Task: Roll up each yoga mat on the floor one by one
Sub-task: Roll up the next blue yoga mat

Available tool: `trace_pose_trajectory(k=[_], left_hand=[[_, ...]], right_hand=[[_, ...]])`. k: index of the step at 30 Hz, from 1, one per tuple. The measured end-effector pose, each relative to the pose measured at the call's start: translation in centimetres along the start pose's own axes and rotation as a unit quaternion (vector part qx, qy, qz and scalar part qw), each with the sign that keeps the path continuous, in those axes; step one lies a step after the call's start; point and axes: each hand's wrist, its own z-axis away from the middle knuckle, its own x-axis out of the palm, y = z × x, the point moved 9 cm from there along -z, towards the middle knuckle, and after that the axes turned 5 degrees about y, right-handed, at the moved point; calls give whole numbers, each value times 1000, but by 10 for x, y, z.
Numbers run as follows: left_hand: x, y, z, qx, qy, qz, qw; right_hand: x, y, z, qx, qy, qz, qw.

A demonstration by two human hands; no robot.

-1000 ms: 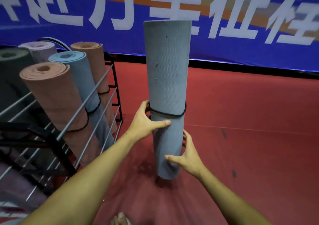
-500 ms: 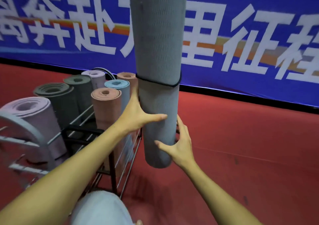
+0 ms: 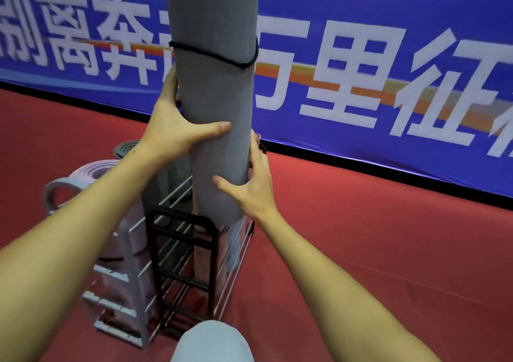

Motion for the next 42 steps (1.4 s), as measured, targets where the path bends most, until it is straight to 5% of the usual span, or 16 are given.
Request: trace_pose_trajectory(k=[18, 27, 33, 38, 42], left_hand=[[-10, -139, 25, -81, -28, -56, 995], [10, -188, 77, -139, -111, -110, 978], [8, -201, 78, -173, -216, -164, 947], [-15, -179, 57, -169, -109, -45, 978], [-17, -175, 46, -145, -87, -72, 983]], right_hand=[[77, 93, 18, 130, -157, -29, 979], [41, 18, -59, 56, -99, -70, 991], [54, 48, -32, 60, -76, -27, 995], [75, 83, 11, 103, -88, -27, 990], [97, 106, 33, 119, -162, -16, 980]])
